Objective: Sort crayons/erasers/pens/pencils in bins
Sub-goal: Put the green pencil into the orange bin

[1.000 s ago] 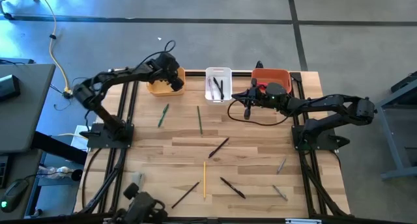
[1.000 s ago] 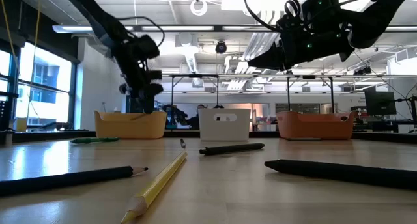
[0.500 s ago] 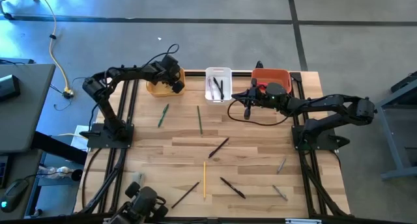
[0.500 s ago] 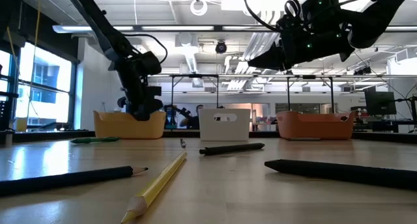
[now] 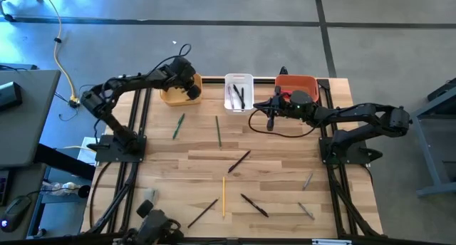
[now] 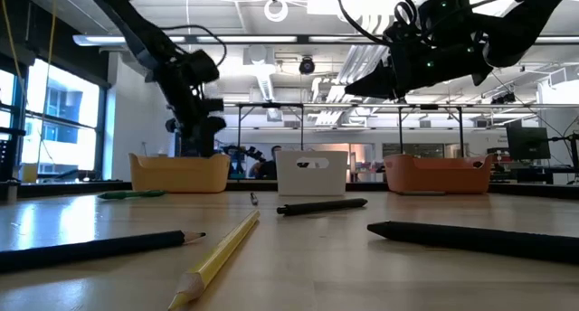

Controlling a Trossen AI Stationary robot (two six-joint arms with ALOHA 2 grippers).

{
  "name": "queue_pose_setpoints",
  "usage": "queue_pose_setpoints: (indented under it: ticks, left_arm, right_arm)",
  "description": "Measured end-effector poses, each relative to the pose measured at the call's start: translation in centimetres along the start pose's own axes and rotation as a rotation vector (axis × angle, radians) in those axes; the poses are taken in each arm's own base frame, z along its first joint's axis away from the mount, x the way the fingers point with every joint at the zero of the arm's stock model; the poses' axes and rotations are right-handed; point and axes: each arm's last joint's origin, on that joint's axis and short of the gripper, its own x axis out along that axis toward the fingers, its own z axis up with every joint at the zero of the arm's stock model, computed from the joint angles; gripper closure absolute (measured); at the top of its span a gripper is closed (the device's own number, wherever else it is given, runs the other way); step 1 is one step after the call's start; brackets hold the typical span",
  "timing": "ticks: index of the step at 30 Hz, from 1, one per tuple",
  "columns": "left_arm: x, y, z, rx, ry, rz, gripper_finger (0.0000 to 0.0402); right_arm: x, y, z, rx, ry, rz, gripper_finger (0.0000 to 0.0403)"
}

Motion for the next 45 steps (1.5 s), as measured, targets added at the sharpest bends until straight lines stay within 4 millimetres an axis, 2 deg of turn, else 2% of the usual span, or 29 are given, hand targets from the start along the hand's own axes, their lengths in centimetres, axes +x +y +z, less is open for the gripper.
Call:
queue_pose_setpoints:
  ticks: [3, 7, 13, 18, 23, 28, 32, 36, 45]
  left_arm:
    - [-1.8, -1.1, -0.2, 0.012, -0.119, -0.082, 0.0370]
    - [-4.0, -3.0, -1.4, 0.008, -0.310, -0.186, 0.0397]
    - [-6.2, -6.3, -4.5, -0.005, -0.602, -0.340, 0.0395]
    - [-7.2, -8.1, -7.1, -0.025, -0.787, -0.475, 0.0398]
    - [-7.6, -9.0, -9.2, -0.024, -0.888, -0.538, 0.0401]
    - [-7.8, -9.4, -10.1, -0.038, -0.908, -0.576, 0.0401]
    - [-7.8, -9.8, -10.6, -0.023, -0.900, -0.580, 0.0401]
    - [-7.9, -10.0, -10.6, -0.038, -0.893, -0.596, 0.0401]
    - [-7.9, -10.2, -11.2, -0.062, -0.892, -0.550, 0.0401]
  right_arm:
    - [0.0, 0.0, -0.2, 0.010, 0.021, -0.009, 0.0403]
    - [-0.3, 0.0, -0.1, 0.041, 0.041, -0.009, 0.0403]
    - [-1.8, 0.1, 0.8, 0.087, 0.062, -0.014, 0.0403]
    - [-3.5, 0.6, 1.3, 0.119, 0.139, -0.109, 0.0403]
    - [-4.3, 2.6, 1.6, 0.164, 0.184, -0.108, 0.0403]
    - [-4.1, 5.2, 2.3, 0.221, 0.297, -0.125, 0.0403]
    - [-3.3, 7.3, 3.6, 0.227, 0.347, -0.142, 0.0403]
    - [-1.5, 8.7, 4.1, 0.270, 0.376, -0.161, 0.0403]
    - [5.3, 10.8, 4.2, 0.448, 0.491, -0.244, 0.0402]
